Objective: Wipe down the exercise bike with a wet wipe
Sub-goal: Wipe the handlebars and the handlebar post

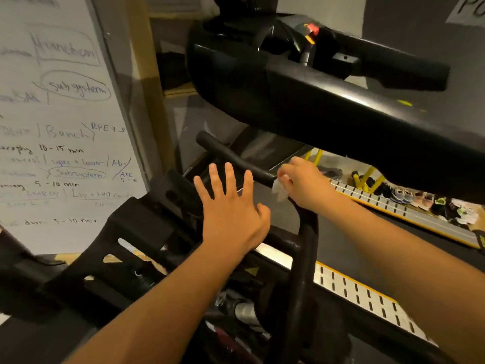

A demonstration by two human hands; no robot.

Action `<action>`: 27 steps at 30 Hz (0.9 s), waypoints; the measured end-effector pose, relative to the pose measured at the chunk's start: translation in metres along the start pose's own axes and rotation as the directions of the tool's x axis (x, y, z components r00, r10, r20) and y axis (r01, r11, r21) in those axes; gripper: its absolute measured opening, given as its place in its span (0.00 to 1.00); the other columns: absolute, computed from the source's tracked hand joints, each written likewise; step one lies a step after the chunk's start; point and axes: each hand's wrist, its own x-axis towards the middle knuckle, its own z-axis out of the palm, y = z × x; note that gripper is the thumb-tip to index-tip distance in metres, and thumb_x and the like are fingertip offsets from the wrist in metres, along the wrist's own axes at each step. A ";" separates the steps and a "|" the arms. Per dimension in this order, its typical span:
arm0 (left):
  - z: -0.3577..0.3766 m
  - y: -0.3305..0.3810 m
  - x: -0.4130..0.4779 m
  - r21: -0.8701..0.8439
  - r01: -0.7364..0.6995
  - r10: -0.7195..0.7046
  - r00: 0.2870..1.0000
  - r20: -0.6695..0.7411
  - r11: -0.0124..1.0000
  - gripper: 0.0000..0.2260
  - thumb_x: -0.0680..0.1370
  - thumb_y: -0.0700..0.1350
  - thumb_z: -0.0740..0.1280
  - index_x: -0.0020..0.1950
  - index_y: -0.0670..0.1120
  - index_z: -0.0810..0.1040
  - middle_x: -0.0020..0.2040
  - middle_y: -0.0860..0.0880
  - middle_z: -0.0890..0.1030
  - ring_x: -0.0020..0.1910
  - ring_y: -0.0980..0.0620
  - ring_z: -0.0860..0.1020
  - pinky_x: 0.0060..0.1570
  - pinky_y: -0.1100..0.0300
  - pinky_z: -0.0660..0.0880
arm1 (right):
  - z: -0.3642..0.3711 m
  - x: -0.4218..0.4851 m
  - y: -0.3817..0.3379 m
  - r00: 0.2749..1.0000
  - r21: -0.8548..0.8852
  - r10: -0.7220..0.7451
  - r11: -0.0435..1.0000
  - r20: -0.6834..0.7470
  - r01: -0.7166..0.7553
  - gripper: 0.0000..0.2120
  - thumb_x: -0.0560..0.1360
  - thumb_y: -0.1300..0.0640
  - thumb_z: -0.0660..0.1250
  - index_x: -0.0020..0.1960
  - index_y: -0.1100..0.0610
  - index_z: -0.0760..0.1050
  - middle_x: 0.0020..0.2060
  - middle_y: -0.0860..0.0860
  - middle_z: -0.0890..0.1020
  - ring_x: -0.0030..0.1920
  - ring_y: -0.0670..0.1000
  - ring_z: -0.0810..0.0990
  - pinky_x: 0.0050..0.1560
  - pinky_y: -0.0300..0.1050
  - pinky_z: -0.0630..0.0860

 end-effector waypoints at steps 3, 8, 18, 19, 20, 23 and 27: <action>-0.002 -0.001 0.005 0.051 0.061 -0.060 0.998 -0.022 0.997 0.32 0.79 0.61 0.46 0.80 0.54 0.40 0.80 0.41 0.36 0.75 0.35 0.30 0.69 0.30 0.34 | 0.011 0.053 -0.012 0.997 -0.024 -0.077 0.997 0.029 0.077 0.18 0.75 0.59 0.70 0.63 0.53 0.73 0.60 0.51 0.72 0.58 0.53 0.74 0.56 0.47 0.75; -0.002 0.000 0.012 0.032 0.138 -0.138 0.990 -0.012 0.990 0.33 0.79 0.61 0.45 0.79 0.52 0.36 0.79 0.40 0.33 0.74 0.34 0.28 0.68 0.28 0.34 | 0.026 0.125 -0.049 0.979 0.063 -0.199 0.977 -0.035 0.201 0.16 0.77 0.60 0.66 0.64 0.52 0.72 0.60 0.49 0.73 0.58 0.51 0.73 0.57 0.46 0.72; -0.007 0.004 0.013 0.069 0.160 -0.162 0.987 0.022 0.985 0.32 0.78 0.61 0.45 0.79 0.53 0.38 0.79 0.41 0.35 0.75 0.35 0.29 0.69 0.30 0.35 | 0.013 0.164 -0.085 0.972 0.479 -0.158 0.849 -0.171 0.222 0.08 0.81 0.59 0.60 0.55 0.55 0.77 0.52 0.53 0.77 0.52 0.52 0.76 0.50 0.42 0.72; -0.007 0.004 0.012 0.071 0.163 -0.165 0.986 0.021 0.984 0.32 0.79 0.61 0.45 0.80 0.53 0.38 0.80 0.41 0.36 0.75 0.35 0.29 0.69 0.30 0.35 | 0.010 0.154 -0.077 0.974 0.453 -0.182 0.863 -0.136 0.225 0.07 0.81 0.59 0.60 0.55 0.55 0.77 0.52 0.53 0.78 0.51 0.52 0.76 0.50 0.43 0.72; -0.006 0.005 0.010 0.075 0.165 -0.167 0.986 0.017 0.983 0.32 0.79 0.61 0.44 0.80 0.52 0.39 0.80 0.41 0.36 0.75 0.35 0.30 0.69 0.30 0.36 | 0.008 0.143 -0.066 0.976 0.426 -0.199 0.879 -0.086 0.217 0.07 0.81 0.58 0.61 0.55 0.55 0.77 0.53 0.53 0.78 0.51 0.51 0.76 0.49 0.44 0.72; -0.004 0.005 0.006 0.077 0.156 -0.155 0.988 -0.018 0.985 0.32 0.79 0.62 0.44 0.80 0.52 0.40 0.80 0.41 0.38 0.76 0.35 0.32 0.70 0.30 0.37 | 0.005 0.100 -0.027 0.974 0.265 -0.209 0.948 0.091 0.179 0.08 0.81 0.56 0.60 0.57 0.53 0.76 0.52 0.53 0.79 0.47 0.51 0.76 0.44 0.43 0.71; -0.001 0.003 0.007 0.045 0.137 -0.137 0.990 0.009 0.990 0.32 0.79 0.63 0.43 0.79 0.53 0.38 0.80 0.42 0.38 0.76 0.36 0.32 0.71 0.31 0.38 | -0.010 0.070 -0.003 0.950 0.098 -0.149 0.987 0.273 0.126 0.05 0.80 0.55 0.62 0.52 0.52 0.76 0.48 0.52 0.80 0.43 0.50 0.77 0.43 0.44 0.76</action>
